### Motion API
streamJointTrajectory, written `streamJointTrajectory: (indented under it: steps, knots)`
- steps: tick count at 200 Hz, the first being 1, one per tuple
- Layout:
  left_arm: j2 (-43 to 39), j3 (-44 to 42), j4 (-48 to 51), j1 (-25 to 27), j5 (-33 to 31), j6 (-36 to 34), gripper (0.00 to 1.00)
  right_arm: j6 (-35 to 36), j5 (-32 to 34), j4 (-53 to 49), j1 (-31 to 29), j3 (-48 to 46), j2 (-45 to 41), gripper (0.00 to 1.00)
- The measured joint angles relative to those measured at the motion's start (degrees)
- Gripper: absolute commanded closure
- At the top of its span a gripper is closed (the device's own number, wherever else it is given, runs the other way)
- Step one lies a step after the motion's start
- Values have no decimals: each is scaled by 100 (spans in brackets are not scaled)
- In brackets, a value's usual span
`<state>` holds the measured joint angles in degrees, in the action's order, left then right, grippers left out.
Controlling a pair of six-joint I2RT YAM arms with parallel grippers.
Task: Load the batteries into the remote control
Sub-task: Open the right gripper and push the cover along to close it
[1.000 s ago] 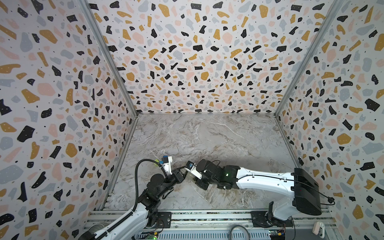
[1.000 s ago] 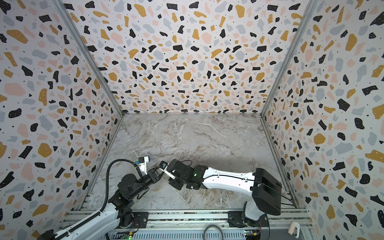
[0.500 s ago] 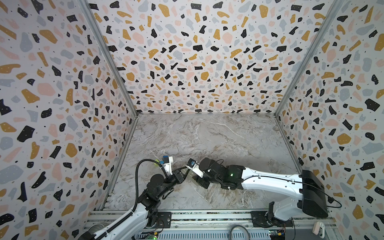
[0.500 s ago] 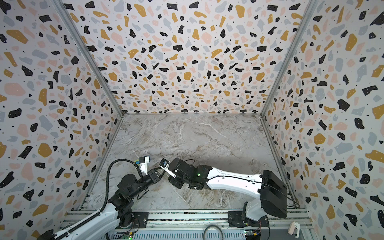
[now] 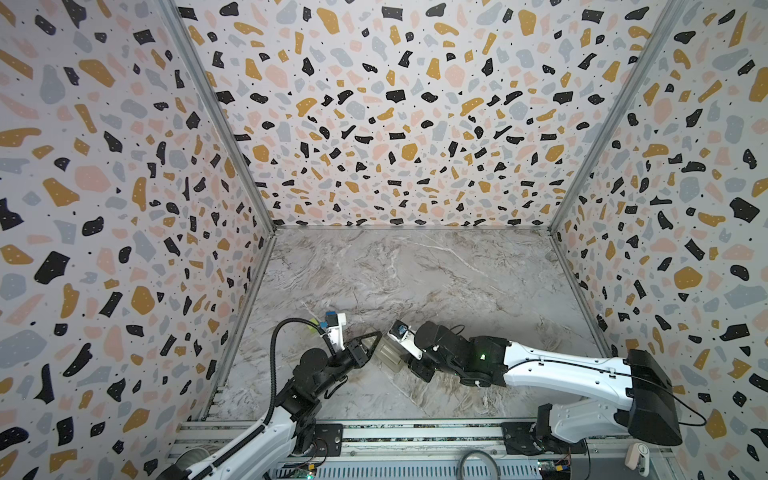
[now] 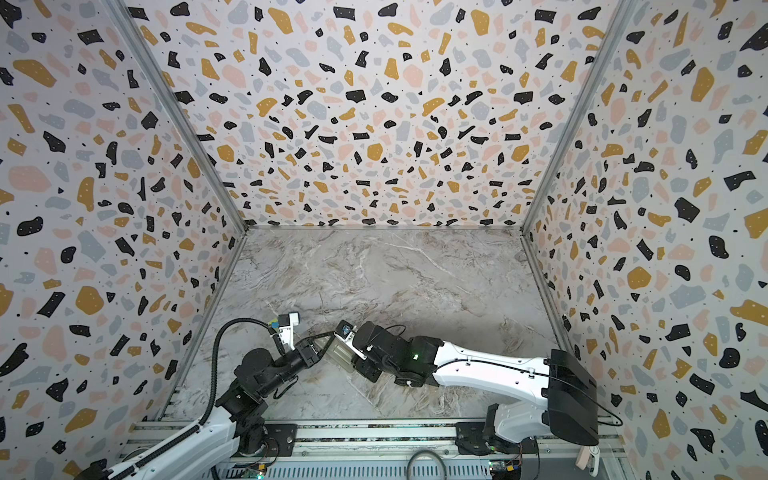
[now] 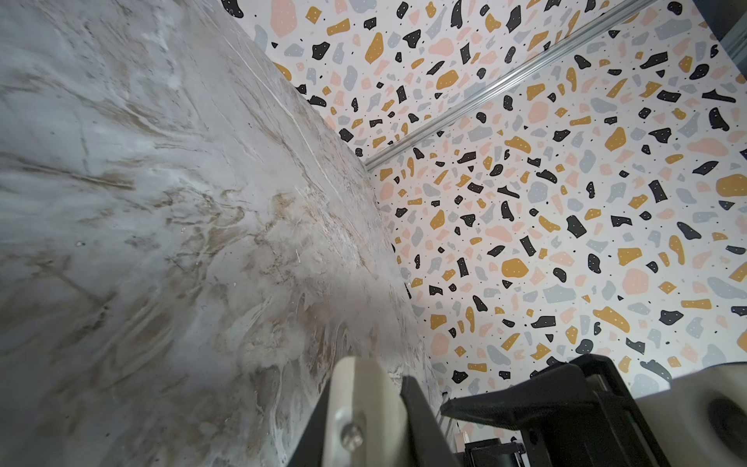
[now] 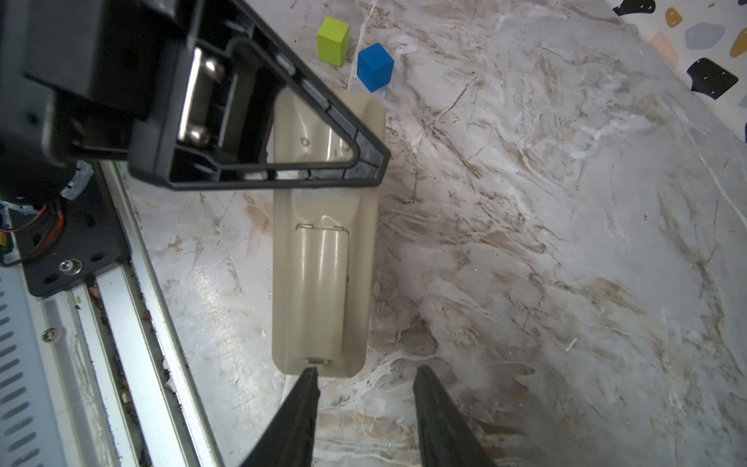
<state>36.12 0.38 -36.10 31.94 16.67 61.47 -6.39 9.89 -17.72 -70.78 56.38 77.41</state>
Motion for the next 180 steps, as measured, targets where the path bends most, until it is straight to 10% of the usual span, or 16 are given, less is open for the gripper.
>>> streamJointTrajectory:
  steps: [180]
  knots:
    - [0,0,0,0,42,2,100,50,-157,44,9,-2,420,60]
